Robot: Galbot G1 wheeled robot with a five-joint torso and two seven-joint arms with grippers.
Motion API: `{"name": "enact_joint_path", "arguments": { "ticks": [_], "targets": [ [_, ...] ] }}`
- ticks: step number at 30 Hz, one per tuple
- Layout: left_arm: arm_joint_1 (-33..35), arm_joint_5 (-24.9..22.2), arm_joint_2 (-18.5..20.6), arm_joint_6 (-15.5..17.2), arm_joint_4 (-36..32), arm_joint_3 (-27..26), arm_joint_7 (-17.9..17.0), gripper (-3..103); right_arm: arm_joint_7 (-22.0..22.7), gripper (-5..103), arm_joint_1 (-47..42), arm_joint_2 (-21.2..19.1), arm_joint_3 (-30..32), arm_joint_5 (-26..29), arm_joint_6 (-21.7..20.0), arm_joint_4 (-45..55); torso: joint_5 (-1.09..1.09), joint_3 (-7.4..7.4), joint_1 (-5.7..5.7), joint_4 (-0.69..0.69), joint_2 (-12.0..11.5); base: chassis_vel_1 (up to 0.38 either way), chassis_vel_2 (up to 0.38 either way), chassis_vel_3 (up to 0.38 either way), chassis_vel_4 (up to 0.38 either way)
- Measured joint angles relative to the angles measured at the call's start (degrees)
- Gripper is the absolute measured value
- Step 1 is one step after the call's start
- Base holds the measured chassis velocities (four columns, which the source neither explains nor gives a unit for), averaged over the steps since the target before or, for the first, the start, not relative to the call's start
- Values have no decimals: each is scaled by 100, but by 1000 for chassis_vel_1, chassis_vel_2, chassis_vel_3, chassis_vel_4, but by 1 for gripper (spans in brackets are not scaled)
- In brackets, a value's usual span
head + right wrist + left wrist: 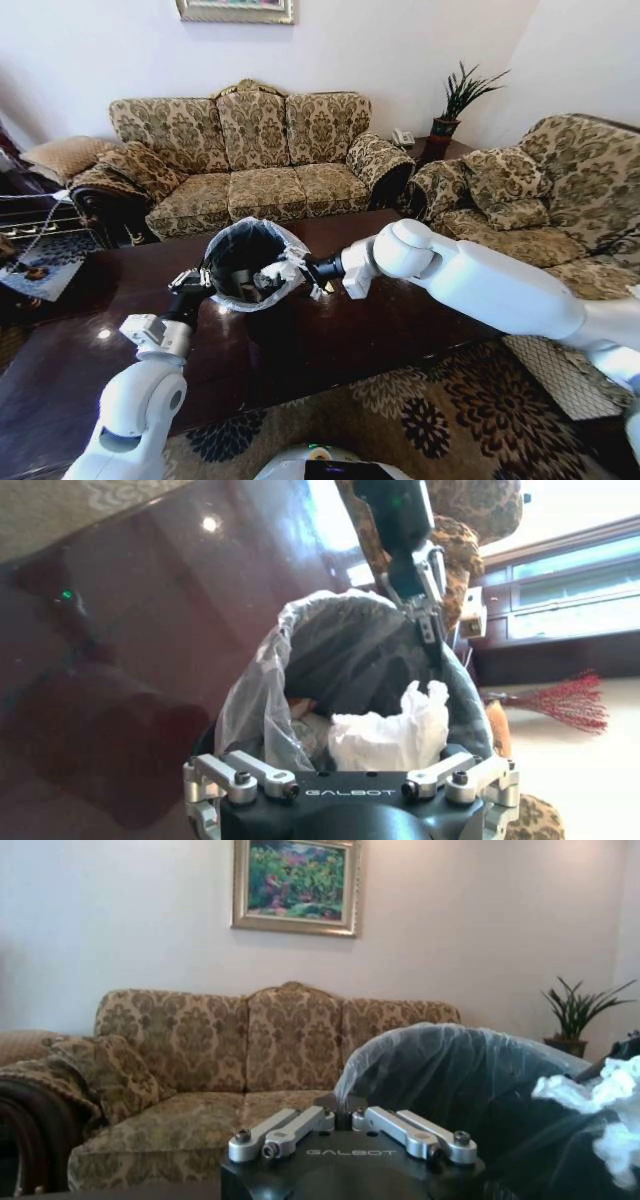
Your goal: Move to the front of the table and place the trash on the table into the trash bin.
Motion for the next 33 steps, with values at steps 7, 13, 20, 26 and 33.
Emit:
{"name": "enact_joint_path", "arguments": {
  "ticks": [7,13,20,26,33],
  "targets": [
    [-5,12,-26,-14,7,-3,-6,3,137,100,-92,177,-126,-57,-27,-186,2,0,0,0,0,0,0,0,0],
    [-18,-1,-9,-4,33,10,16,3,180,100,-181,106,-172,-64,-4,-126,1,0,0,0,0,0,0,0,0],
    [-77,-5,-21,-2,89,56,48,3,-22,100,12,-30,-130,181,-10,-32,2,0,0,-2,0,0,0,0,0],
    [-81,-5,-16,-2,110,34,49,3,-184,100,173,-33,-230,346,-56,-17,2,0,0,0,0,0,0,0,0],
    [-97,-15,-10,-5,120,9,50,3,-430,100,470,9,-521,604,-110,-58,2,0,0,-1,0,0,0,0,0]
  ]
}}
